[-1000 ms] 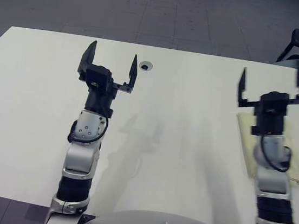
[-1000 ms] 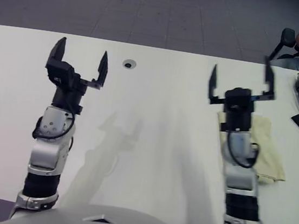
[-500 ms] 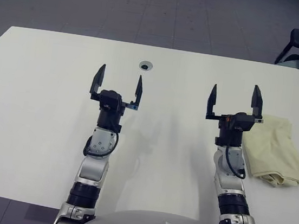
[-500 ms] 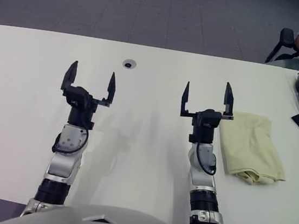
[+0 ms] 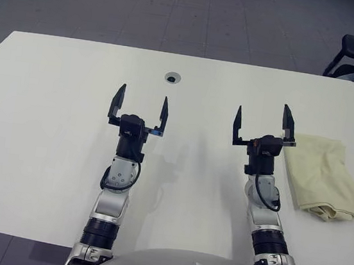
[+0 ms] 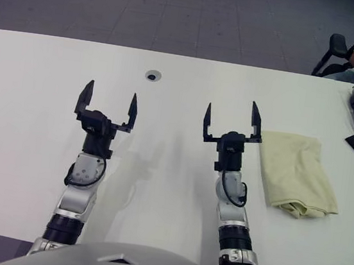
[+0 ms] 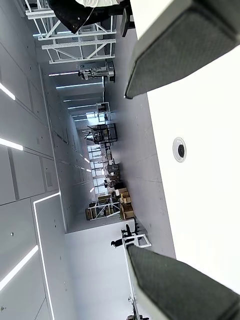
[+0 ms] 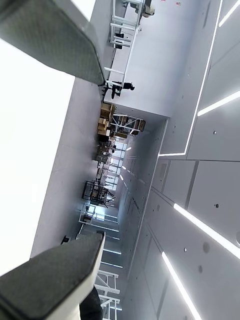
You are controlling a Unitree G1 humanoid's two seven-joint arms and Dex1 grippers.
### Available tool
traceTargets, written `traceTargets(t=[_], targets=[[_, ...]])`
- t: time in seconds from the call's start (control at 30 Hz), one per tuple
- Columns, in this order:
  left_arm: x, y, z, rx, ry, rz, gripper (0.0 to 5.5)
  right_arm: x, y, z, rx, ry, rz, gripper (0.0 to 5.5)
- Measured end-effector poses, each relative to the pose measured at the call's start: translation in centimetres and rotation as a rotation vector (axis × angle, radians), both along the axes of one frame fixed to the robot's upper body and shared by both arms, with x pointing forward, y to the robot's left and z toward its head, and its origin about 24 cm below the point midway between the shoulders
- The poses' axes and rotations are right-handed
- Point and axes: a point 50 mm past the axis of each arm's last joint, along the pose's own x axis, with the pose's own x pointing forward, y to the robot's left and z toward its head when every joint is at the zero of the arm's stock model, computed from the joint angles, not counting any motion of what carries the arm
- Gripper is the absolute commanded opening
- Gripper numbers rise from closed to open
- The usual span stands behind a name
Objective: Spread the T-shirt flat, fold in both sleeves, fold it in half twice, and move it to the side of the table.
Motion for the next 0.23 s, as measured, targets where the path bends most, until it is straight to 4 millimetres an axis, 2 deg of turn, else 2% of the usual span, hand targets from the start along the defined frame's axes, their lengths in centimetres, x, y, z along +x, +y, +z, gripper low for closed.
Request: traceTargets(t=[0.23], targets=[[0.01,0.14,0.0,0.0,0.0,0.006,5.38,0.07,0.12,-0.09,0.02,0.015,0.01,5.4]])
